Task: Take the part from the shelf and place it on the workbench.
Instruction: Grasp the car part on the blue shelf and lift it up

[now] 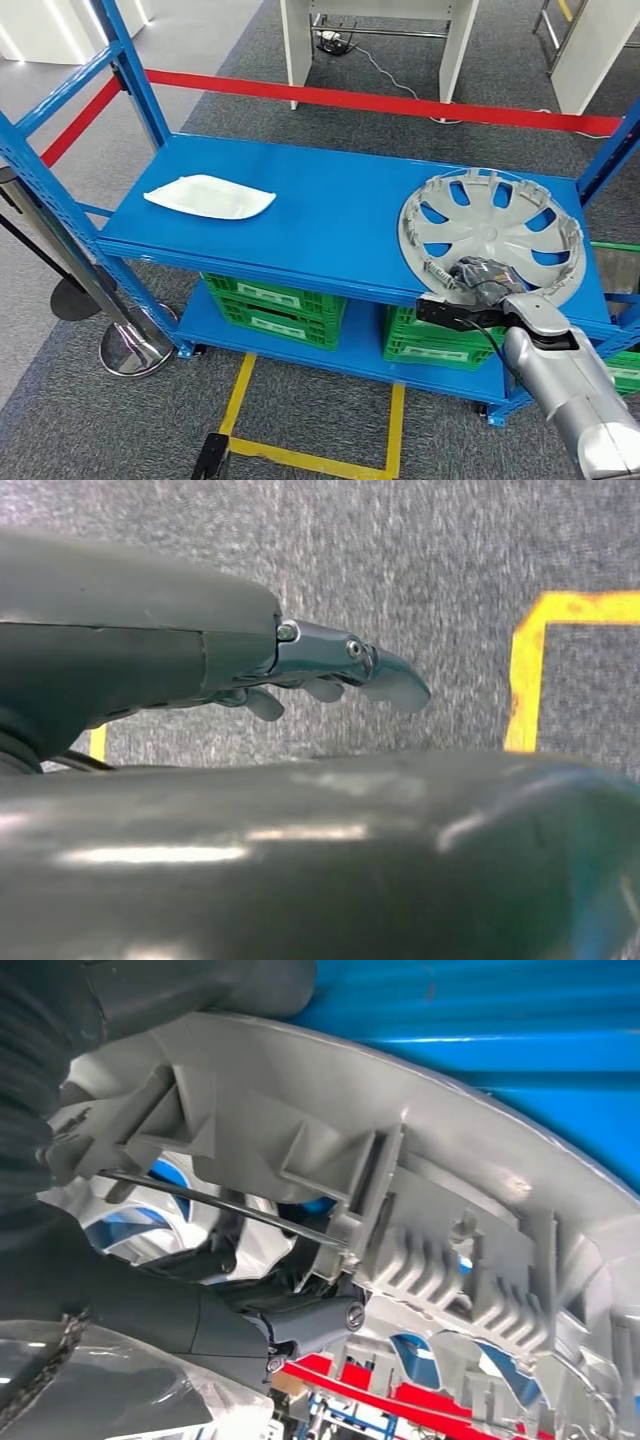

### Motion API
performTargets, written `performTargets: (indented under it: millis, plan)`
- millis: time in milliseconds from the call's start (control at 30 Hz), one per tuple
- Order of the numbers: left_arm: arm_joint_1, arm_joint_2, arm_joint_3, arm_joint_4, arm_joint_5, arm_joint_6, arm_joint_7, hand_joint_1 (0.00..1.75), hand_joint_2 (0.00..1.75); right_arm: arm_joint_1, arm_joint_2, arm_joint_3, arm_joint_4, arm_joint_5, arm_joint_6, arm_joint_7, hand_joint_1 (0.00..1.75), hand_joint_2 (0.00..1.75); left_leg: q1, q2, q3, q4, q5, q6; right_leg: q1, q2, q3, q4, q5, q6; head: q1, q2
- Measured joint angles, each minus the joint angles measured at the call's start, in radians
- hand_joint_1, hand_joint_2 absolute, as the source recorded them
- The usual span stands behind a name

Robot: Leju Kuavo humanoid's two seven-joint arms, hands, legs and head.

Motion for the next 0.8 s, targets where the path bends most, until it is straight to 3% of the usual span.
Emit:
performTargets:
  millis: [67, 100, 133, 167, 233, 300, 367, 433, 500, 567, 600, 633, 667, 733, 800]
  plan:
    - [0.002, 0.001, 0.005, 0.0, -0.001, 0.001, -0.001, 0.0, 0.0, -0.003, 0.0, 0.004, 0.006, -0.002, -0.009, 0.0, 1.75, 1.75, 0.008, 0.0, -0.053, 0.127, -0.066, -0.011, -0.002, -0.004, -0.007, 0.0, 0.005, -0.001, -0.001, 0.0]
    - [0.004, 0.001, 0.007, 0.0, -0.003, 0.002, -0.002, 0.0, 0.0, -0.003, 0.0, 0.006, 0.008, -0.002, -0.019, 0.0, 1.75, 1.75, 0.012, 0.0, -0.066, 0.165, -0.079, -0.016, -0.004, -0.005, -0.01, 0.0, 0.007, 0.002, 0.0, 0.0]
    - [0.006, 0.002, 0.009, 0.0, -0.004, 0.002, -0.003, 0.0, 0.0, -0.003, 0.0, 0.008, 0.009, -0.001, -0.032, 0.001, 1.75, 1.75, 0.016, 0.0, -0.061, 0.166, -0.072, -0.02, -0.006, -0.005, -0.013, 0.001, 0.01, 0.005, 0.0, 0.0]
    - [0.007, 0.002, 0.01, 0.0, -0.006, 0.003, -0.005, 0.0, 0.0, -0.003, 0.0, 0.009, 0.01, 0.001, -0.045, 0.002, 1.75, 1.75, 0.02, 0.0, -0.037, 0.127, -0.047, -0.025, -0.009, -0.005, -0.016, 0.002, 0.012, 0.009, -0.001, 0.0]
    - [0.006, 0.001, 0.012, 0.0, -0.008, 0.005, -0.009, 0.0, 0.0, -0.003, 0.0, 0.013, 0.011, 0.008, -0.074, 0.004, 1.75, 1.75, 0.028, -0.001, 0.037, -0.009, 0.009, -0.033, -0.013, -0.003, -0.021, 0.008, 0.014, 0.021, -0.002, 0.0]
    - [0.006, 0.0, 0.015, 0.0, -0.01, 0.007, -0.012, 0.0, 0.0, 0.0, -0.002, 0.018, 0.01, 0.023, -0.11, 0.011, 1.75, 1.75, 0.029, -0.005, 0.074, -0.088, 0.029, -0.024, -0.011, 0.0, -0.027, 0.012, 0.017, 0.038, 0.001, 0.0]
    - [0.008, 0.0, 0.019, 0.0, -0.011, 0.011, -0.014, 0.0, 0.0, 0.014, -0.003, 0.024, 0.004, 0.052, -0.171, 0.031, 1.75, 1.75, 0.025, -0.008, 0.071, -0.095, 0.03, -0.001, -0.012, 0.004, -0.029, 0.005, 0.026, 0.055, 0.004, 0.0]
    - [0.009, -0.001, 0.025, 0.0, -0.013, 0.014, -0.016, 0.0, 0.0, 0.037, -0.005, 0.028, -0.012, 0.089, -0.248, 0.061, 1.75, 1.75, 0.025, -0.005, 0.07, -0.1, 0.037, 0.017, -0.016, 0.005, -0.041, 0.011, 0.018, 0.064, 0.007, 0.0]
    - [0.009, -0.001, 0.03, 0.0, -0.017, 0.016, -0.016, 0.0, 0.0, 0.064, -0.008, 0.03, -0.036, 0.13, -0.329, 0.088, 1.75, 1.75, 0.023, -0.001, 0.068, -0.103, 0.043, 0.03, -0.016, 0.006, -0.088, 0.096, -0.032, 0.064, 0.013, 0.0]
    - [0.01, -0.002, 0.033, 0.0, -0.02, 0.019, -0.016, 0.0, 0.0, 0.101, -0.008, 0.025, -0.075, 0.181, -0.419, 0.11, 1.75, 1.75, 0.017, 0.003, 0.065, -0.103, 0.042, 0.036, -0.012, 0.006, -0.155, 0.236, -0.092, 0.06, 0.016, 0.0]
    - [0.01, -0.002, 0.035, 0.0, -0.021, 0.02, -0.016, 0.0, 0.0, 0.12, -0.008, 0.021, -0.097, 0.202, -0.455, 0.118, 1.75, 1.75, 0.014, 0.004, 0.065, -0.102, 0.04, 0.038, -0.01, 0.006, -0.177, 0.283, -0.102, 0.058, 0.016, 0.0]
    - [0.01, -0.002, 0.036, 0.0, -0.023, 0.021, -0.016, 0.0, 0.0, 0.136, -0.008, 0.017, -0.117, 0.219, -0.481, 0.124, 1.75, 1.75, 0.012, 0.005, 0.066, -0.102, 0.039, 0.04, -0.008, 0.006, -0.183, 0.293, -0.094, 0.056, 0.016, 0.0]
    - [0.01, -0.003, 0.037, 0.0, -0.026, 0.021, -0.016, 0.0, 0.0, 0.149, -0.008, 0.012, -0.137, 0.237, -0.503, 0.129, 1.75, 1.75, 0.011, 0.004, 0.068, -0.101, 0.037, 0.04, -0.007, 0.006, -0.169, 0.263, -0.068, 0.053, 0.016, 0.0]
    - [0.008, -0.005, 0.039, 0.0, -0.032, 0.025, -0.016, 0.0, 0.0, 0.178, -0.008, -0.005, -0.189, 0.294, -0.571, 0.141, 1.75, 1.75, 0.009, 0.0, 0.07, -0.097, 0.029, 0.035, -0.006, 0.006, -0.104, 0.136, -0.007, 0.047, 0.017, 0.0]
    - [0.008, -0.007, 0.041, 0.0, -0.041, 0.03, -0.014, 0.0, 0.0, 0.227, -0.002, -0.039, -0.278, 0.367, -0.645, 0.147, 1.75, 1.75, 0.006, -0.007, 0.067, -0.089, 0.023, 0.026, -0.003, 0.005, -0.054, 0.047, 0.009, 0.041, 0.017, 0.0]
